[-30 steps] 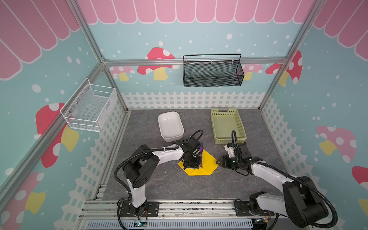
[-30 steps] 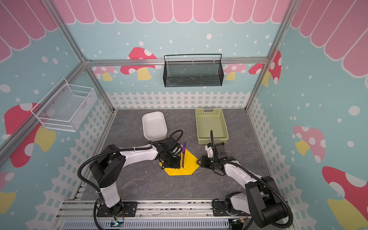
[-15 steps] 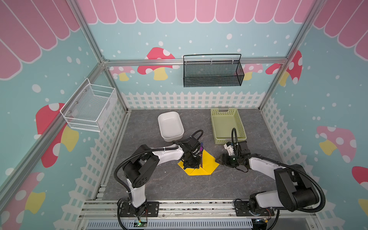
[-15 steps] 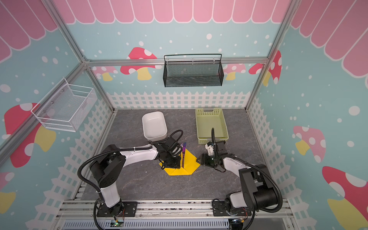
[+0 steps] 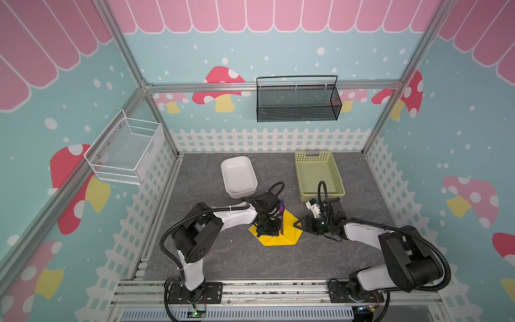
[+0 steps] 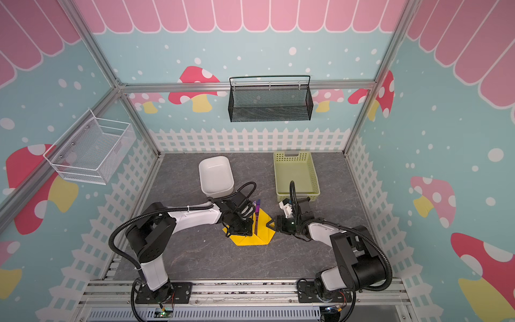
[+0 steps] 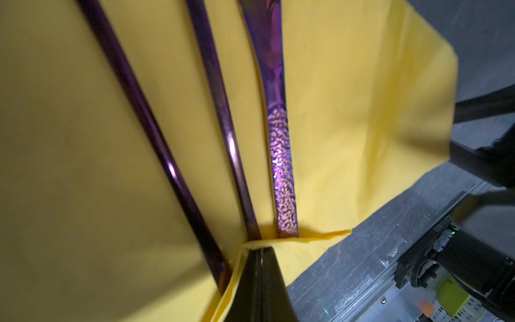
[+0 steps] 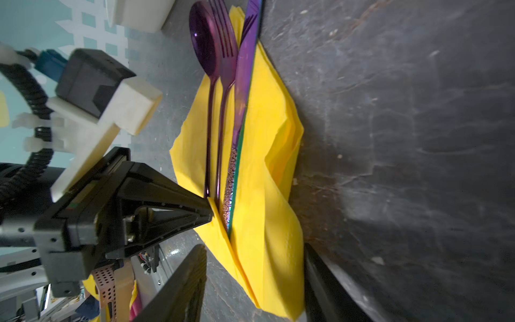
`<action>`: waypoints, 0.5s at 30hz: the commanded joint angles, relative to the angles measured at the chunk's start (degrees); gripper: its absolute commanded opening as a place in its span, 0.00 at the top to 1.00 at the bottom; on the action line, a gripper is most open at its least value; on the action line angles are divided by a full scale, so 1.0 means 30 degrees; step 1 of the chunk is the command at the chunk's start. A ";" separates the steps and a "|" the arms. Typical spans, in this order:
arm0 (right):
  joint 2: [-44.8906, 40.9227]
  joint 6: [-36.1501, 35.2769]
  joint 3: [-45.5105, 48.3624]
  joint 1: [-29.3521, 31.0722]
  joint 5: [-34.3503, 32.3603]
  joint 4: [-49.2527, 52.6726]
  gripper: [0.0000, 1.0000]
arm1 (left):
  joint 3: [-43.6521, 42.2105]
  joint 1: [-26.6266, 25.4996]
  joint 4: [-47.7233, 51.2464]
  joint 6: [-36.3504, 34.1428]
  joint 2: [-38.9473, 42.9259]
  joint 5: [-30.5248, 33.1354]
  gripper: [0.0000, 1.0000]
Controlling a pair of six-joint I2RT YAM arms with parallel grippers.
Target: Place the utensils on the paper napkin and roll it up
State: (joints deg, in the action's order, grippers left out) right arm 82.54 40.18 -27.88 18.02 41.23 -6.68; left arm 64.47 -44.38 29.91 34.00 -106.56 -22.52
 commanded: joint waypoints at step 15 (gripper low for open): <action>-0.2288 0.2628 0.1837 0.0991 -0.1050 -0.1726 0.47 | 0.0018 -0.0001 -0.0155 -0.0232 -0.0217 0.0301 1.00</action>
State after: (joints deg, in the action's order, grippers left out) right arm 76.75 48.12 -21.04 20.80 41.47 -12.99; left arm 64.47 -44.38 29.89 34.02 -106.59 -22.50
